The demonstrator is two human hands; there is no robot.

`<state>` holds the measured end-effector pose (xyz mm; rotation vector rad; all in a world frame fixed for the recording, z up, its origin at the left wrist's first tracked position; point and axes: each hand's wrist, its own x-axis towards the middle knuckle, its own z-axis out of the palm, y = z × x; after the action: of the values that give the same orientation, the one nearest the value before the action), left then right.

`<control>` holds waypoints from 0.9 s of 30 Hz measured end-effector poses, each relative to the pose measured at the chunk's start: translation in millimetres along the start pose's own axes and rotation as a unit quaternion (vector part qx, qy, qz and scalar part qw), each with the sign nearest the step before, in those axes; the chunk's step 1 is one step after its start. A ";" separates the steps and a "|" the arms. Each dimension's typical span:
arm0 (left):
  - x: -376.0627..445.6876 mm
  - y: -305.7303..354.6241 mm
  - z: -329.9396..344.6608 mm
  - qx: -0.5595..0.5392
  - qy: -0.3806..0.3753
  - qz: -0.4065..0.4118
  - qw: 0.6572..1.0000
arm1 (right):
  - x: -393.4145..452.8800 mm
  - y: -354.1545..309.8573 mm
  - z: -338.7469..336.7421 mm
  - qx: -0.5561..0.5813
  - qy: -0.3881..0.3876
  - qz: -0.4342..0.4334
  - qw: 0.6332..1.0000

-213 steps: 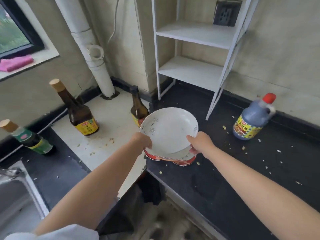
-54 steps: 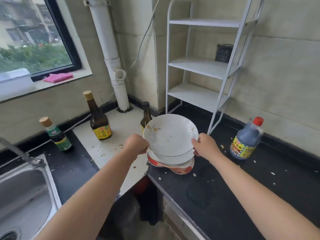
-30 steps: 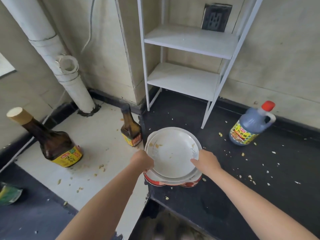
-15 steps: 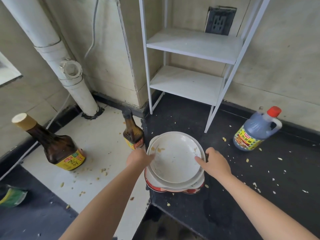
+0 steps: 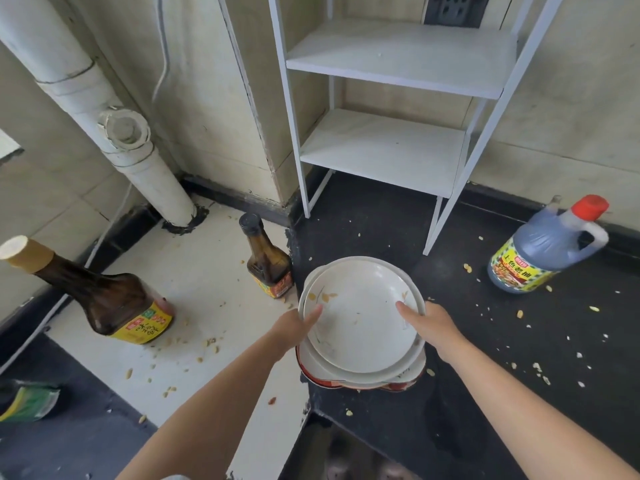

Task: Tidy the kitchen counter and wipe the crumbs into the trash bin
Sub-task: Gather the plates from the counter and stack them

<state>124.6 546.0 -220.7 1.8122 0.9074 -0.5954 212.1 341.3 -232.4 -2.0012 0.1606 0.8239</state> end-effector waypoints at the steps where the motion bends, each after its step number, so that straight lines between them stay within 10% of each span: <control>1: -0.2 -1.2 0.6 0.003 0.002 0.003 1.000 | 0.2 1.7 0.0 0.002 0.001 0.000 1.000; 14: -72.6 -44.1 31.2 -0.196 0.046 0.012 0.979 | -51.8 10.5 -6.8 0.008 -0.031 -0.043 0.999; 27: -232.2 -184.9 51.4 -0.480 0.214 0.004 0.851 | -178.2 -4.9 81.5 -0.085 -0.244 -0.152 0.954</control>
<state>-162.6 468.8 -172.3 1.0095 1.1995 0.2951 38.0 372.8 -148.0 -1.8493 -0.5057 1.1262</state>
